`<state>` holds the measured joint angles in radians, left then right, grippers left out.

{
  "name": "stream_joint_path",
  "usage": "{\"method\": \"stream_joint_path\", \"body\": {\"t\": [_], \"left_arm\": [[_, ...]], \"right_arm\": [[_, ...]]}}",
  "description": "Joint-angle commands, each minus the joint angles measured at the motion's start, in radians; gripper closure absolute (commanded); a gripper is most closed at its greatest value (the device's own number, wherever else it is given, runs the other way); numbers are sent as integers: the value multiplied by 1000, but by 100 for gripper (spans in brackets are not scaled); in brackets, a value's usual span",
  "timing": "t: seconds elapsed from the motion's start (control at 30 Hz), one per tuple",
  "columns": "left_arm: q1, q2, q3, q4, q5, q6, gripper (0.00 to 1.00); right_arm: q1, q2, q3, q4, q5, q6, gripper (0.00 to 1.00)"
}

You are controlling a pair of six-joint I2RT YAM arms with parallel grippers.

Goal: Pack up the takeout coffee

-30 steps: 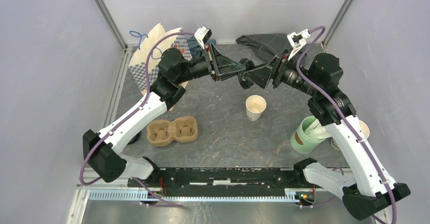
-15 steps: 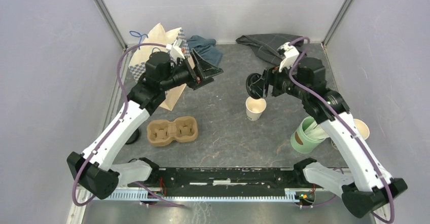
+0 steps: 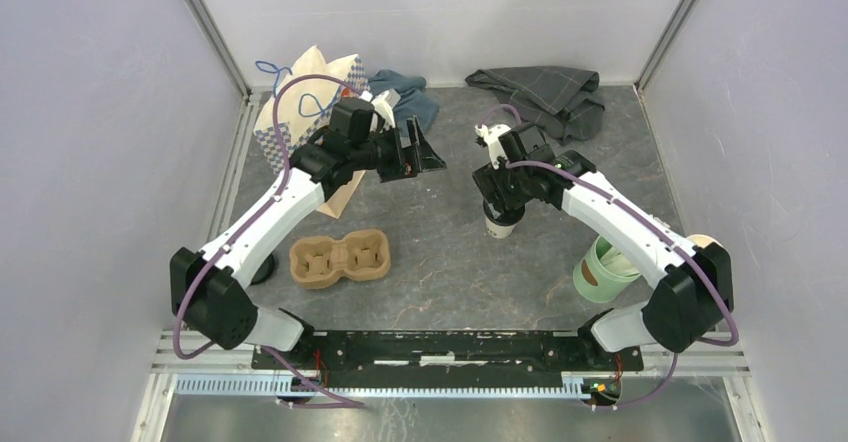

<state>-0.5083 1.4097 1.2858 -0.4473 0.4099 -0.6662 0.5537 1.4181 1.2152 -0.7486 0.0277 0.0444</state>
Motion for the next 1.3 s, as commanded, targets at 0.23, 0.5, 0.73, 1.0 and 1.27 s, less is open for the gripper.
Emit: {"method": "stream_joint_path", "body": {"t": [0.23, 0.5, 0.73, 1.0, 1.27], "left_arm": [[-1, 38, 32, -2, 44, 109, 7], [-1, 57, 55, -28, 49, 142, 7], [-2, 100, 95, -36, 70, 154, 7], [0, 118, 112, -51, 72, 175, 7], [1, 115, 107, -54, 78, 177, 7]], "right_arm": [[40, 11, 49, 5, 117, -18, 20], [38, 43, 69, 11, 116, -3, 19], [25, 56, 80, 12, 110, 9, 18], [15, 55, 68, 15, 91, 20, 18], [9, 51, 46, 26, 82, 23, 18]]}}
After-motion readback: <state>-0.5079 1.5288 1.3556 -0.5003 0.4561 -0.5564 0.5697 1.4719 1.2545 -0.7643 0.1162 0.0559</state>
